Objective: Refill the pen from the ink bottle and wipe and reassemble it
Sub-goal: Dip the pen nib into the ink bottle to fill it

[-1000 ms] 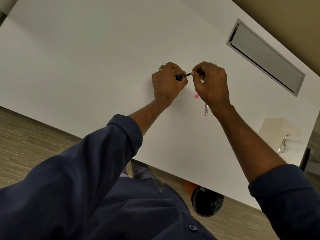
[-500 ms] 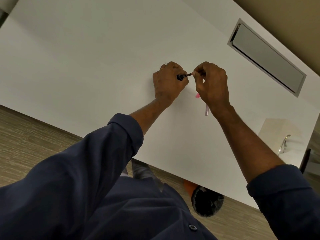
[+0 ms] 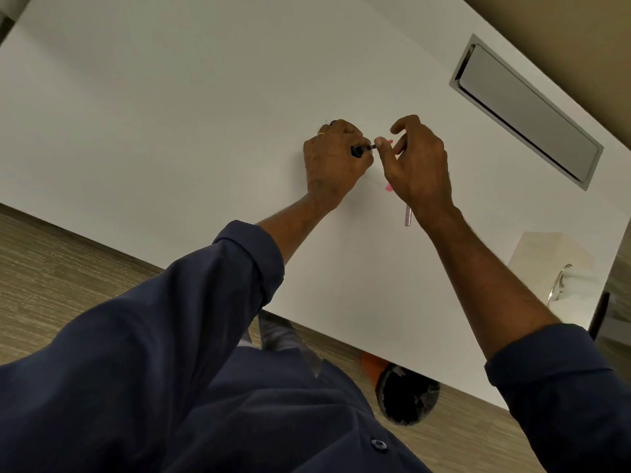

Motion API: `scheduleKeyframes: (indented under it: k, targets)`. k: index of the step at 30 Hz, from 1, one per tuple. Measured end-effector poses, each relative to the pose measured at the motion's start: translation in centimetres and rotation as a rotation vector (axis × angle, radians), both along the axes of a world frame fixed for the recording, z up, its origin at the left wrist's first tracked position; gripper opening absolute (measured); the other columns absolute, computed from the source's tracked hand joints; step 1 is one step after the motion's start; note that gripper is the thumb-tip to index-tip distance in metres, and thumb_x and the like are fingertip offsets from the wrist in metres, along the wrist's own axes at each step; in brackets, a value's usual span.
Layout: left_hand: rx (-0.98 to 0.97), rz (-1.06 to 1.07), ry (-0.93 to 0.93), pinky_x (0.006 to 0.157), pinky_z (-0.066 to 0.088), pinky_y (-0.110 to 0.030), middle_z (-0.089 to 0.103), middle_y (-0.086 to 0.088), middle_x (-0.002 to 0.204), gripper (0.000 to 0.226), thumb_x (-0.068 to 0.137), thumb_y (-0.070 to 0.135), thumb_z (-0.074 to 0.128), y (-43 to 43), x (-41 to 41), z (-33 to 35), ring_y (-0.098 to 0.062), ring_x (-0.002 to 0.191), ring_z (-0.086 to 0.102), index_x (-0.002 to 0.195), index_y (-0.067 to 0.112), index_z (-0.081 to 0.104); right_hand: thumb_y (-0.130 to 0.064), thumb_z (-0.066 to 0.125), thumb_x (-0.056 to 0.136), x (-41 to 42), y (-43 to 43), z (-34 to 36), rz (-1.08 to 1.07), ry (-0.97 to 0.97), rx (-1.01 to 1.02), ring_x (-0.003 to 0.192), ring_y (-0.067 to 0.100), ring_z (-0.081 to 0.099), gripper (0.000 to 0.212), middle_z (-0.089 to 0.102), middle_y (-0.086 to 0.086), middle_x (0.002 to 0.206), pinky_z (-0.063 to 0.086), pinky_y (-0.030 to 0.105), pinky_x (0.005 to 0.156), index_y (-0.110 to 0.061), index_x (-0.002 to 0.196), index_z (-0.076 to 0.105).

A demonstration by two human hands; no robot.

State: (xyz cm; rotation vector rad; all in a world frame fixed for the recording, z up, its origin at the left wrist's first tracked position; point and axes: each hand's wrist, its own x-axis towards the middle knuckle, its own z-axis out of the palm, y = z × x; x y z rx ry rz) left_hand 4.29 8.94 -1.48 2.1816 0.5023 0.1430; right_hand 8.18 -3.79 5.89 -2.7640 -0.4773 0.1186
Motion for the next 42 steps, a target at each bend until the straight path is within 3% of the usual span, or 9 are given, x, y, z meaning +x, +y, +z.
scheduleKeyframes:
  k: [5, 25, 29, 37, 42]
  targets:
    - [-0.009, 0.001, -0.013, 0.084, 0.044, -0.03, 0.07, 0.012, 0.1, 0.015, 0.081, 0.037, 0.072, 0.2, 0.0, 0.1, -0.011, 0.098, 0.061, 0.09, 0.028, 0.079, -0.025, 0.061, 0.098, 0.2, -0.1, 0.3, 0.052, -0.038, 0.026, 0.076, 0.017, 0.062, 0.018, 0.068, 0.005, 0.087, 0.053, 0.032, 0.068, -0.008, 0.095, 0.062]
    - [0.022, -0.007, -0.042, 0.08, 0.047, -0.029, 0.07, 0.013, 0.096, 0.013, 0.08, 0.037, 0.071, -0.1, -0.1, 0.0, -0.01, 0.094, 0.061, 0.087, 0.03, 0.079, -0.049, 0.044, 0.104, 0.0, 0.2, -0.2, -0.078, -0.046, -0.165, 0.059, 0.022, 0.055, 0.043, 0.056, 0.0, 0.066, 0.037, 0.029, 0.054, -0.015, 0.079, 0.052]
    - [0.02, -0.013, -0.049, 0.08, 0.047, -0.031, 0.07, 0.013, 0.097, 0.012, 0.08, 0.036, 0.072, -0.1, -0.2, -0.1, -0.011, 0.095, 0.062, 0.086, 0.03, 0.079, -0.049, 0.043, 0.104, 0.0, 0.4, -0.4, -0.1, -0.05, -0.182, 0.06, 0.027, 0.059, 0.044, 0.059, 0.002, 0.067, 0.041, 0.032, 0.055, -0.014, 0.079, 0.054]
    - [0.053, -0.009, -0.085, 0.075, 0.037, -0.023, 0.07, 0.013, 0.095, 0.012, 0.08, 0.037, 0.072, -0.1, -0.4, 0.2, -0.01, 0.094, 0.06, 0.087, 0.029, 0.078, -0.052, 0.044, 0.102, -0.4, 0.5, 0.0, -0.139, -0.098, -0.181, 0.063, 0.021, 0.061, 0.046, 0.067, 0.0, 0.074, 0.042, 0.03, 0.057, -0.014, 0.085, 0.063]
    - [0.057, -0.018, -0.103, 0.076, 0.045, -0.026, 0.07, 0.012, 0.098, 0.015, 0.079, 0.038, 0.073, -0.4, -0.3, 0.3, -0.01, 0.095, 0.06, 0.089, 0.029, 0.078, -0.052, 0.045, 0.103, -0.7, 0.3, 0.2, -0.176, -0.103, -0.16, 0.063, 0.017, 0.057, 0.045, 0.065, -0.003, 0.074, 0.037, 0.027, 0.059, -0.015, 0.086, 0.064]
